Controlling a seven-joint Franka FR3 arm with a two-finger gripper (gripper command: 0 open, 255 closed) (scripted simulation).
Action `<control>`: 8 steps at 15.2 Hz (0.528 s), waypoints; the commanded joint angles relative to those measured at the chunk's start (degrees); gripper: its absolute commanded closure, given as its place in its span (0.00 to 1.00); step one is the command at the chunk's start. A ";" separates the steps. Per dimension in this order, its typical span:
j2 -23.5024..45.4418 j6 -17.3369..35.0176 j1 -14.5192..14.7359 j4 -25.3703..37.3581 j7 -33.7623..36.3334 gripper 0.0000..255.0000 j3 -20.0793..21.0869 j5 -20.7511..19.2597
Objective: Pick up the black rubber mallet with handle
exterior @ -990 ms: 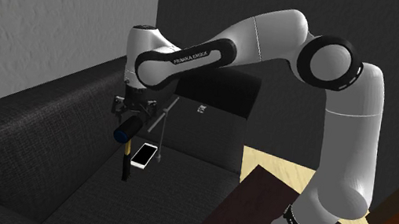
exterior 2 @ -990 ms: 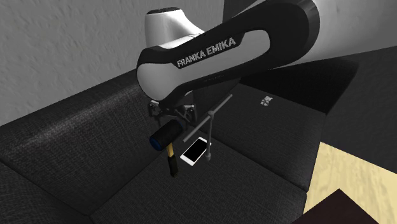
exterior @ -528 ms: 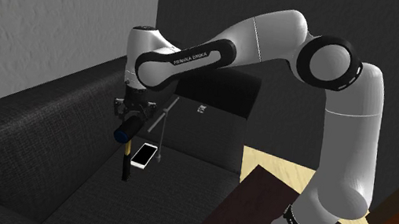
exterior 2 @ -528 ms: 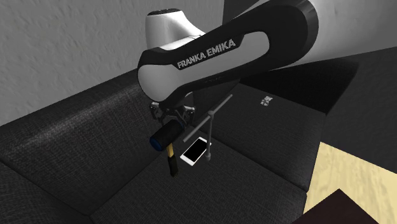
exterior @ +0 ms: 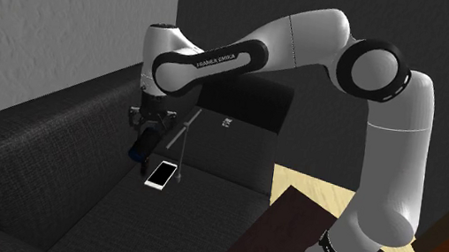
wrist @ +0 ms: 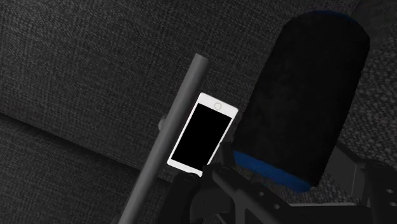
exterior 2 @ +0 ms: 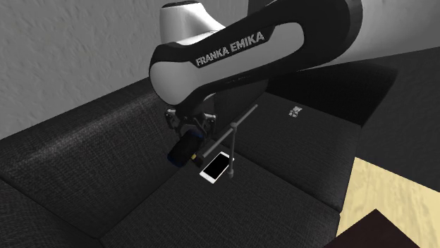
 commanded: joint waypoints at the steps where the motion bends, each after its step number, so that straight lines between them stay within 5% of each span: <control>1: -0.48 -1.39 0.01 0.96 -0.10 1.00 0.14 0.24; 8: -2.14 -6.06 -0.11 4.09 -0.59 1.00 0.52 1.06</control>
